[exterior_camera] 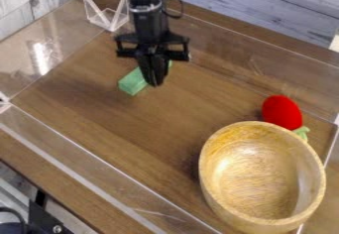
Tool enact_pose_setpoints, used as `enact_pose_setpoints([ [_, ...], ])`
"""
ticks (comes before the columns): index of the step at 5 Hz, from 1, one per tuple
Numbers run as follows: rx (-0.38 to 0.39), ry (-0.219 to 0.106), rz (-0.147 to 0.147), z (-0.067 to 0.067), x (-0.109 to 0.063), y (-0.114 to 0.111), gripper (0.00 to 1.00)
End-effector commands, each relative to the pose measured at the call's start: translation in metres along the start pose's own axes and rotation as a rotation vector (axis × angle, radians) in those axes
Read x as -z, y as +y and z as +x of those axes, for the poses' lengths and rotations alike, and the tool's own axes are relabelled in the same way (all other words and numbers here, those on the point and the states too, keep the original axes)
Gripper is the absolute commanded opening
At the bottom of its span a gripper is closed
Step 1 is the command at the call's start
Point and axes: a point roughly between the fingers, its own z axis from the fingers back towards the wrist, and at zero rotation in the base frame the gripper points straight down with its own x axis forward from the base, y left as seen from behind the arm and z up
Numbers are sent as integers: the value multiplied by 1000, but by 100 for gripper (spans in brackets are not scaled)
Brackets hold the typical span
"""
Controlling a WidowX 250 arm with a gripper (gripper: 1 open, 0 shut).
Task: Put the green block in the brown bowl
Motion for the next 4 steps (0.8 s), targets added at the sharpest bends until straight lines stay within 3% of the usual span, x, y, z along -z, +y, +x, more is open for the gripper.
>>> enact_pose_setpoints([
  [1,69,-77,-13,-2,-20,-18,100],
  [4,-12,-112,37,31,-7,22,100],
])
